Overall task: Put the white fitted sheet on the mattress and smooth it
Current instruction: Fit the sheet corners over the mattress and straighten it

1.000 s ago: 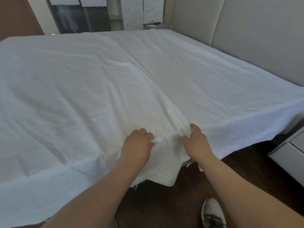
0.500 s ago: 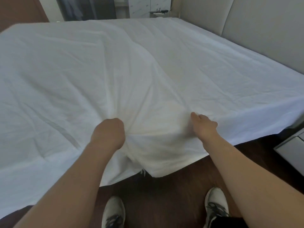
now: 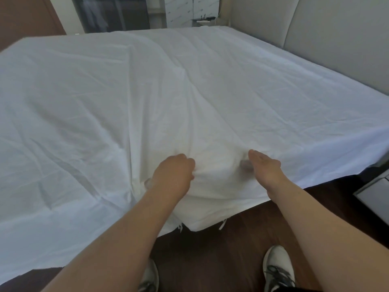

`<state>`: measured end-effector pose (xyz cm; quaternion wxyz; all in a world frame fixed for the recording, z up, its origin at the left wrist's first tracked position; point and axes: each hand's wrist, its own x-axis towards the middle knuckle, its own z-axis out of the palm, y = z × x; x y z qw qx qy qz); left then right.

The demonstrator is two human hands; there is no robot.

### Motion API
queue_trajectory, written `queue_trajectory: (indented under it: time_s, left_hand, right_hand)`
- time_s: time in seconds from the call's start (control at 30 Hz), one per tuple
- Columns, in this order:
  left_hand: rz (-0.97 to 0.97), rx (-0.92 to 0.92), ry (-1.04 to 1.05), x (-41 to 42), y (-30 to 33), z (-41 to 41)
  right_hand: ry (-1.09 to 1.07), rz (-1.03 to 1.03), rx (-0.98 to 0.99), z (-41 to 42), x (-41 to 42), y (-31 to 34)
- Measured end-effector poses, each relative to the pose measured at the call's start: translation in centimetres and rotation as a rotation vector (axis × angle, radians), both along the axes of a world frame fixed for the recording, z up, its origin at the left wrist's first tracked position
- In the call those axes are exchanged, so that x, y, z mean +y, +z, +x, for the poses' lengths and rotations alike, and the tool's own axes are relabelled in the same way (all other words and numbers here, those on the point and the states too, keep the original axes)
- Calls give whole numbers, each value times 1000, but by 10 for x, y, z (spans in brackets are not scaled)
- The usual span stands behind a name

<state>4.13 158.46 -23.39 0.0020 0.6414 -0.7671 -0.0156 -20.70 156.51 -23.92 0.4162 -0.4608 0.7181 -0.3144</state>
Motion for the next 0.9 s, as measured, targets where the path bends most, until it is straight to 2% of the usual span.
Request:
queue_trajectory:
  time_s: [0.13, 0.27, 0.37, 0.43, 0.5, 0.57, 0.63, 0.7, 0.77, 0.83, 0.9]
  left_hand:
    - [-36, -58, -36, 0, 1, 5]
    - [11, -101, -5, 0, 1, 3]
    - [170, -53, 25, 1, -4, 2]
    - [186, 25, 16, 5, -5, 3]
    - [63, 210, 74, 8, 4, 7]
    - [-155, 359, 185, 6, 18, 17]
    - [-326, 365, 312, 2, 26, 32]
    - [-247, 324, 522, 0, 25, 53]
    - [-32, 316, 703, -1, 22, 70]
    - [94, 282, 734, -3, 17, 79]
    - [120, 259, 671, -5, 14, 83]
  right_hand:
    - [-5, 6, -3, -2, -4, -2]
    - [-10, 4, 6, -2, -6, -4]
    - [-2, -1, 38, -4, -4, -2]
    - [23, 10, 83, -6, -7, 0]
    - [40, 29, 204, -5, -11, 3]
    - [47, -35, 431, 1, -14, 5]
    - [70, -179, 572, 14, -13, 8]
    - [132, -295, 622, 32, -12, 9]
    - [270, -334, 658, 51, -14, 9]
    - [409, -295, 684, 70, -16, 6]
    - [475, -208, 682, 85, -18, 1]
